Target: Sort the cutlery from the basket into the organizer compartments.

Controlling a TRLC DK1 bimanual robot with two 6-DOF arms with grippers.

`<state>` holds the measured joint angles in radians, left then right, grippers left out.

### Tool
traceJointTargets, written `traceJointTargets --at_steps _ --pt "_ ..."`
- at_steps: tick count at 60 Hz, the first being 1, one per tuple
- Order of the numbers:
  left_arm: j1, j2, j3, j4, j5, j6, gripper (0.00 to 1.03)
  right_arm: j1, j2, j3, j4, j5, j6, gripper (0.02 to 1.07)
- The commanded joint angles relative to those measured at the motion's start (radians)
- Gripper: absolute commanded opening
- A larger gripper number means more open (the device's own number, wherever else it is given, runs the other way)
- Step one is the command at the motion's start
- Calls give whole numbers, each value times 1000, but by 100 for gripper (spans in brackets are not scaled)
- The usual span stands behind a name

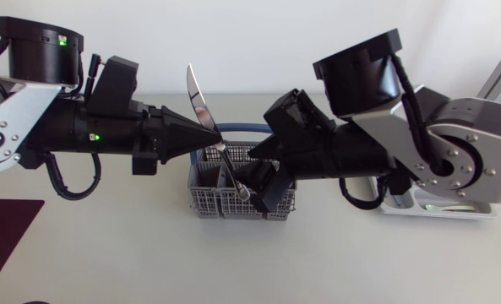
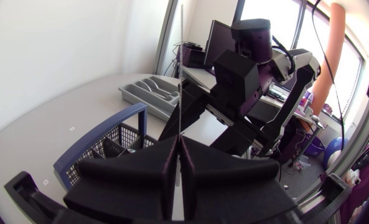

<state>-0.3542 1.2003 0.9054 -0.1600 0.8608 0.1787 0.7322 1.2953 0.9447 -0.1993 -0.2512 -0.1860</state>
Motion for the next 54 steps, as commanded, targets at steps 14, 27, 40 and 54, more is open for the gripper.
traceJointTargets --at_steps 14,27,40,54 --pt "40 48 44 5 73 -25 3 39 61 72 18 -3 22 65" --pt "52 70 50 16 101 -36 3 56 70 77 31 -5 20 41" --pt "52 74 52 16 106 -44 3 58 81 77 40 -10 20 27" --pt "52 81 63 16 110 -56 3 58 79 74 34 -26 25 9"
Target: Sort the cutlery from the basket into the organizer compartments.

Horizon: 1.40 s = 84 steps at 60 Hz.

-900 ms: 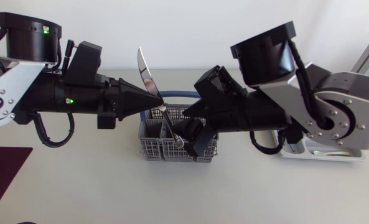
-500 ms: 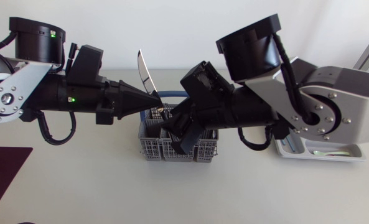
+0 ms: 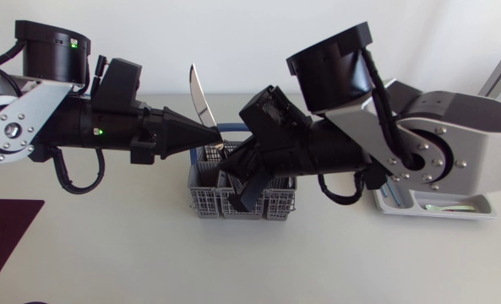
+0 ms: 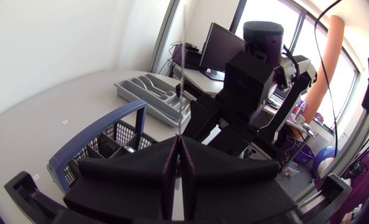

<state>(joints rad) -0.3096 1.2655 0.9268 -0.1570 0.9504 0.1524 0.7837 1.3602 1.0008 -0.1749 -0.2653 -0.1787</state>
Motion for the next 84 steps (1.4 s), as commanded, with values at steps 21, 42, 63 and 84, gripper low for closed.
traceJointTargets --at_steps 21,42,63,84 --pt "10 15 53 42 19 -80 39 -3 4 13 -14 -32 21 8" --pt "56 -20 78 66 -78 -85 91 -74 -75 -30 -71 11 19 8" --pt "72 -23 86 68 -223 -57 93 -379 -228 -105 -160 49 -50 8" --pt "-166 -2 44 -3 -507 127 93 -768 -223 -103 -192 23 -153 8"
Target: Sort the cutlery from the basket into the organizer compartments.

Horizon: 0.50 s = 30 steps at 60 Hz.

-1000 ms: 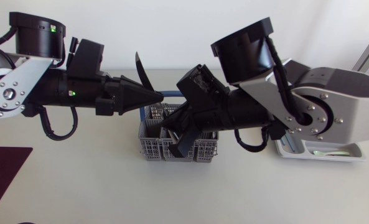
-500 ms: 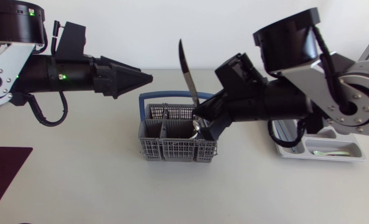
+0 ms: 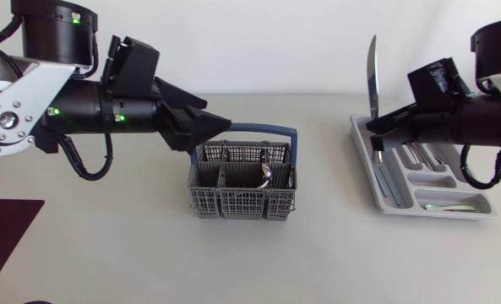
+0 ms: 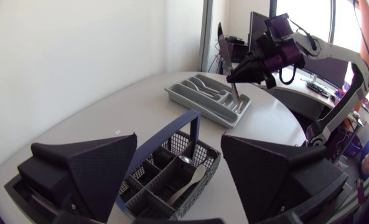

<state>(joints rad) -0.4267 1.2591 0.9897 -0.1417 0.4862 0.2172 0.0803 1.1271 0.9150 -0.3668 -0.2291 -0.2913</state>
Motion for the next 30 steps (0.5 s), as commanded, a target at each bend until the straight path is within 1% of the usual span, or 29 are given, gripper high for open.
traceJointTargets --at_steps 1,4,5,7,13,23,30 --pt "-60 6 -20 -18 -52 68 93 -85 16 -16 0 -16 -46 8" --pt "-95 17 -20 -22 -93 96 92 -128 30 -10 2 -30 -60 8" --pt "-96 19 -20 -24 -97 99 92 -148 37 -7 2 -33 -66 8" --pt "-126 40 -16 -35 -132 122 92 -185 56 1 3 -42 -77 8" --pt "-173 85 1 -52 -202 156 92 -284 117 28 16 -67 -108 8" --pt "-222 143 33 -70 -279 183 91 -430 247 99 39 -70 -158 8" --pt "-230 166 46 -70 -316 200 91 -501 338 153 74 -64 -167 8"
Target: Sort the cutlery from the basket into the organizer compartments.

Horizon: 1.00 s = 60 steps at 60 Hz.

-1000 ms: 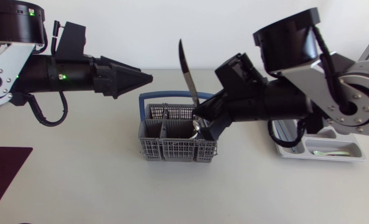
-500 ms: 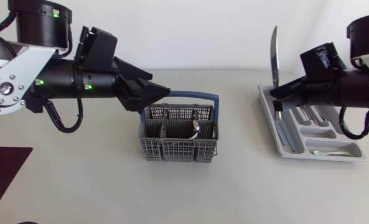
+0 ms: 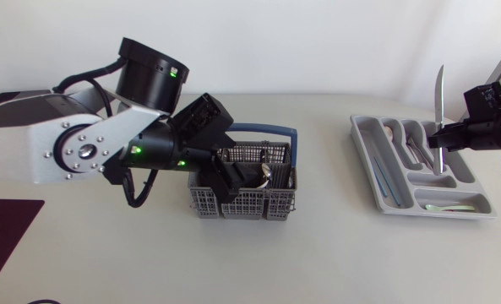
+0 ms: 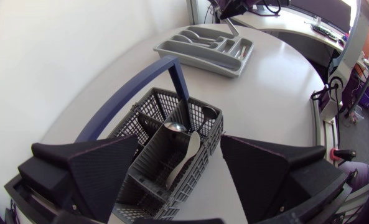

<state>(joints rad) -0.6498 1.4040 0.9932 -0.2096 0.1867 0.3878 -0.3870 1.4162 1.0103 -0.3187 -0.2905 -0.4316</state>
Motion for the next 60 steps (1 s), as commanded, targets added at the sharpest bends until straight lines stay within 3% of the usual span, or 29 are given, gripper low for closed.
traceJointTargets --at_steps 1,35,60 --pt "-7 27 47 -2 -24 33 91 -44 67 74 27 -1 -29 8" --pt "-39 64 99 -73 -128 54 91 -156 589 479 93 179 -12 8" --pt "-76 79 117 -97 -162 48 91 -147 734 537 92 252 22 8"
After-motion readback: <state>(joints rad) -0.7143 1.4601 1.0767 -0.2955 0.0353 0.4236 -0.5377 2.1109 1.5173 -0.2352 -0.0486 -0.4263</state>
